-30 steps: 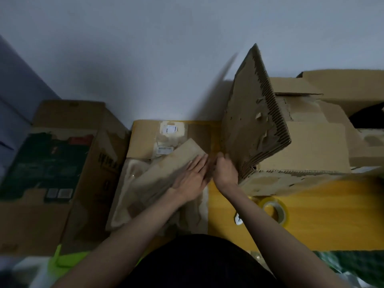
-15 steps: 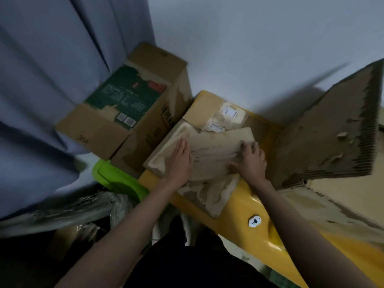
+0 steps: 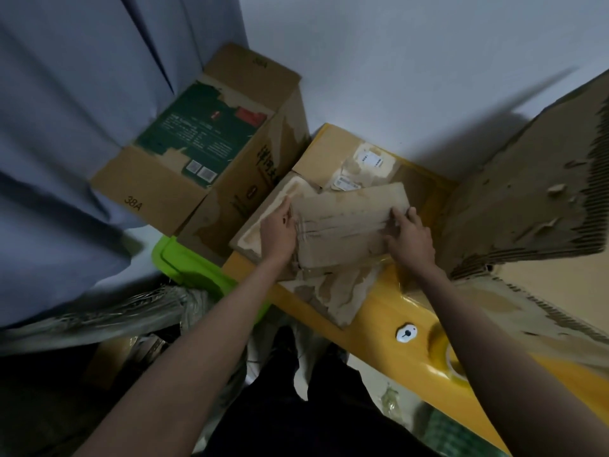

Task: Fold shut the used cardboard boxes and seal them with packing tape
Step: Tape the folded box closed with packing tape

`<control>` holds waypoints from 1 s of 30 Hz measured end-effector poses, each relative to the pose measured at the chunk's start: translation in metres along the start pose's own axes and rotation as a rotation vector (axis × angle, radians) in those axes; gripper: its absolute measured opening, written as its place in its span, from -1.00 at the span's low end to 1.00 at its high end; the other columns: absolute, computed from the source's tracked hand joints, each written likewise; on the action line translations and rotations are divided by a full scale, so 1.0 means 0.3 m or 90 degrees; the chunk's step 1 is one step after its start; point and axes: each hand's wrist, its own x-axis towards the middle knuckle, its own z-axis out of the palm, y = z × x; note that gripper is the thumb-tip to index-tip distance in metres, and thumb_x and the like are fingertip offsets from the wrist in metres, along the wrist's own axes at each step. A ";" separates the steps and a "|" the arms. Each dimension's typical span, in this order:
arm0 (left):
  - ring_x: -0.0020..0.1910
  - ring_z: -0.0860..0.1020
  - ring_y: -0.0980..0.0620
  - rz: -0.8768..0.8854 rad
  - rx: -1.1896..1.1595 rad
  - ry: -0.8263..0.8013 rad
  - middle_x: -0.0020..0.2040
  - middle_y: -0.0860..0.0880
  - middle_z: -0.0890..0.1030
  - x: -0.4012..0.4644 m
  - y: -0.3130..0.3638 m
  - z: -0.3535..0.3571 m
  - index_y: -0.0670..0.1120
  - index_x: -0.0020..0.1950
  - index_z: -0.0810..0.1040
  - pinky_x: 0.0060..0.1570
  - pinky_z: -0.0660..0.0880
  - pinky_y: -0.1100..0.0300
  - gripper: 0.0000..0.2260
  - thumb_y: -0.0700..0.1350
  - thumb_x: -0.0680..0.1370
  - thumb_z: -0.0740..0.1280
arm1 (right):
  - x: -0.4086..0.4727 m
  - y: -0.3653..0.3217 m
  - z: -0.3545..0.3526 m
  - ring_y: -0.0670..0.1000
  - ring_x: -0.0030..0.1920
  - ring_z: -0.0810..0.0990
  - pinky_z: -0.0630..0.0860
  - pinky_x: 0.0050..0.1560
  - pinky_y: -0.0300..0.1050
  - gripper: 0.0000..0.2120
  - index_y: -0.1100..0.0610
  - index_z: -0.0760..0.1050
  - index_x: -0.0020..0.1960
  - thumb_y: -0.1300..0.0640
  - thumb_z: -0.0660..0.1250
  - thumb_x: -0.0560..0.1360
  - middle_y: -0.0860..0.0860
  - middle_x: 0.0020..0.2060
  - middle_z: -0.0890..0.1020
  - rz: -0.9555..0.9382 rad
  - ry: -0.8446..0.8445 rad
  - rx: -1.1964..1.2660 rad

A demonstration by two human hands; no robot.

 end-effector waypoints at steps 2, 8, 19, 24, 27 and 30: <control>0.48 0.34 0.01 0.011 0.022 0.007 0.60 0.03 0.23 -0.077 -0.011 0.046 0.00 0.64 0.10 0.34 0.27 0.26 -0.50 -0.10 0.71 0.16 | -0.015 0.001 0.009 0.34 0.49 0.20 0.35 0.38 0.26 -0.38 -0.06 0.11 0.62 0.13 0.28 0.64 0.06 0.63 0.02 0.006 0.003 -0.005; 0.59 0.09 0.03 0.021 -0.012 -0.015 0.65 0.08 -0.04 -0.274 -0.049 0.130 0.06 0.64 -0.17 0.51 0.26 0.05 -0.46 -0.07 0.73 0.04 | -0.013 -0.010 0.005 0.34 0.49 0.19 0.35 0.38 0.28 -0.39 -0.05 0.13 0.61 0.14 0.28 0.64 0.07 0.63 0.03 0.009 0.006 -0.002; 0.08 0.41 0.07 0.103 0.036 0.102 0.07 0.01 0.46 -0.327 -0.141 0.049 -0.09 0.39 0.55 0.11 0.48 0.18 -0.66 -0.15 0.61 0.37 | -0.031 0.001 0.003 0.33 0.51 0.19 0.40 0.33 0.32 -0.39 -0.09 0.12 0.61 0.08 0.29 0.64 0.07 0.63 0.04 0.002 0.013 -0.014; -0.15 0.56 0.25 0.046 -0.098 0.070 -0.10 0.10 0.57 -0.291 -0.127 0.018 -0.10 0.23 0.65 -0.05 0.58 0.33 -0.67 -0.25 0.47 0.51 | -0.032 -0.001 0.005 0.33 0.51 0.18 0.39 0.33 0.32 -0.39 -0.08 0.11 0.61 0.08 0.28 0.65 0.07 0.63 0.04 0.002 0.014 -0.013; -0.14 0.57 0.20 0.084 -0.058 -0.009 -0.09 0.08 0.56 -0.274 -0.142 -0.006 -0.06 0.17 0.64 -0.09 0.57 0.34 -0.64 -0.22 0.40 0.57 | -0.032 0.001 0.009 0.33 0.51 0.17 0.38 0.35 0.33 -0.39 -0.09 0.11 0.61 0.08 0.28 0.65 0.06 0.63 0.04 0.009 0.016 -0.012; -0.16 0.51 0.06 0.183 0.093 -0.120 -0.10 0.05 0.48 -0.246 -0.137 -0.036 -0.03 -0.04 0.47 -0.16 0.52 0.17 -0.73 -0.19 0.43 0.53 | -0.034 -0.004 0.008 0.33 0.51 0.18 0.38 0.33 0.33 -0.40 -0.09 0.12 0.61 0.08 0.28 0.65 0.06 0.63 0.04 0.011 0.019 -0.016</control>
